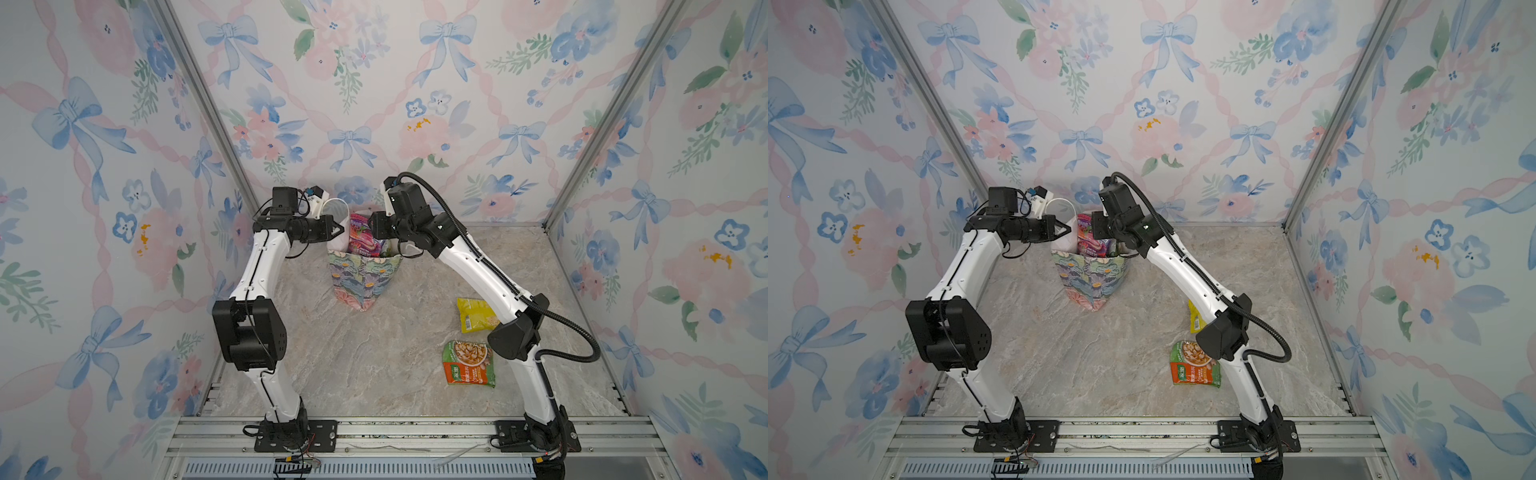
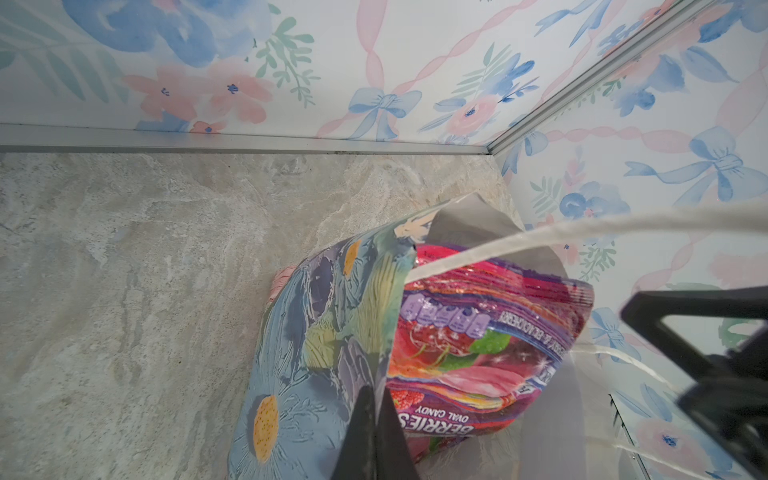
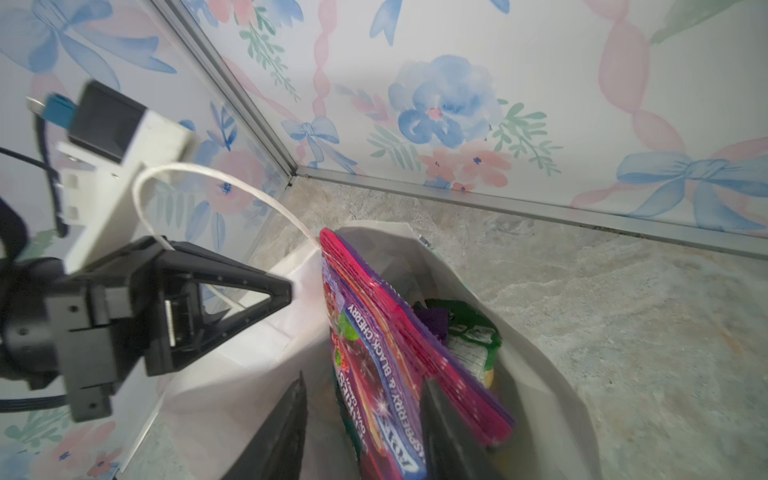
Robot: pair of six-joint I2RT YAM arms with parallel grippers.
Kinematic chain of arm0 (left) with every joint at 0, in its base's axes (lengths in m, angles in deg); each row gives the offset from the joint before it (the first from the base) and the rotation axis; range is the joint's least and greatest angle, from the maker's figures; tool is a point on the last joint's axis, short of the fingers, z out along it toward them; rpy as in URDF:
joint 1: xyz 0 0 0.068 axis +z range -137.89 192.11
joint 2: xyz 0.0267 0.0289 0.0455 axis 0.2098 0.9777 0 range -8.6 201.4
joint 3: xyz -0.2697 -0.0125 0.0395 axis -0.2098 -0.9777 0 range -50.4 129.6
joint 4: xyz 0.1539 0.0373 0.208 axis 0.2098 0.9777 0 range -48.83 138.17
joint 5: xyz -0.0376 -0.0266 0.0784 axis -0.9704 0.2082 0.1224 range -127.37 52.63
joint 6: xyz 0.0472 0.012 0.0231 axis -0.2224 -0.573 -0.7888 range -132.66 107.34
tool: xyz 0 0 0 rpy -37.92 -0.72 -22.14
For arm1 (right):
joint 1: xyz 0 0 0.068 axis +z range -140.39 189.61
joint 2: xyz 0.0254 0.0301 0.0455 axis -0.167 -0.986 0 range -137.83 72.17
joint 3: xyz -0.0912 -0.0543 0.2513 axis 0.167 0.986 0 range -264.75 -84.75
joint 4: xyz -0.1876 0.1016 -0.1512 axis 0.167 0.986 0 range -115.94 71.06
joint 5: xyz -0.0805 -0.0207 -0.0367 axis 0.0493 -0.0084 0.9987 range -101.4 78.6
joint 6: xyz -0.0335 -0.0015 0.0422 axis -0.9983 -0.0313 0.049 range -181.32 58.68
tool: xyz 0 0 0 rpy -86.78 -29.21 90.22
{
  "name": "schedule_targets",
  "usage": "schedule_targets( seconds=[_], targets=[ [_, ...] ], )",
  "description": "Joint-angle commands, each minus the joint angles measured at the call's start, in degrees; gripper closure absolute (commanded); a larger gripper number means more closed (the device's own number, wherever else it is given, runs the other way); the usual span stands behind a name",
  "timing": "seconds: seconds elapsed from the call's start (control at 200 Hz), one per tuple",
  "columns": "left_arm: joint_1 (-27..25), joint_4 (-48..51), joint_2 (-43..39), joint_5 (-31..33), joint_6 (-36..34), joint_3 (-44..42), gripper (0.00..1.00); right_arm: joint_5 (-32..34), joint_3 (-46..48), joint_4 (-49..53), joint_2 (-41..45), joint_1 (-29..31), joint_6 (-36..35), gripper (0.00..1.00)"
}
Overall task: Place the snacks into the paper bag
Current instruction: 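Lower the pink raspberry packet into the bag and open the right gripper, then move the right gripper back to the yellow chips packet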
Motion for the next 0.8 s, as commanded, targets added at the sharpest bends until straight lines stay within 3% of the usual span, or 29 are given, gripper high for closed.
schedule_targets(
  seconds=[0.0,0.495,0.66,0.795],
  targets=[
    [0.49,0.10,-1.79,-0.85,-0.47,-0.53,1.00,-1.05,-2.05,3.34,-2.24,0.64,-1.10,0.54],
    [0.53,0.10,-1.56,-0.86,-0.53,-0.53,1.00,-3.81,-5.11,4.54,-9.86,-2.16,2.94,0.48],
    [0.50,0.10,-1.48,-0.84,-0.53,-0.53,1.00,-4.91,-5.67,3.55,-6.03,-2.28,2.67,0.46],
    [0.48,0.07,-1.36,-0.80,-0.51,-0.53,1.00,-5.11,-5.18,1.14,-0.30,-2.25,1.45,0.37]
  ],
)
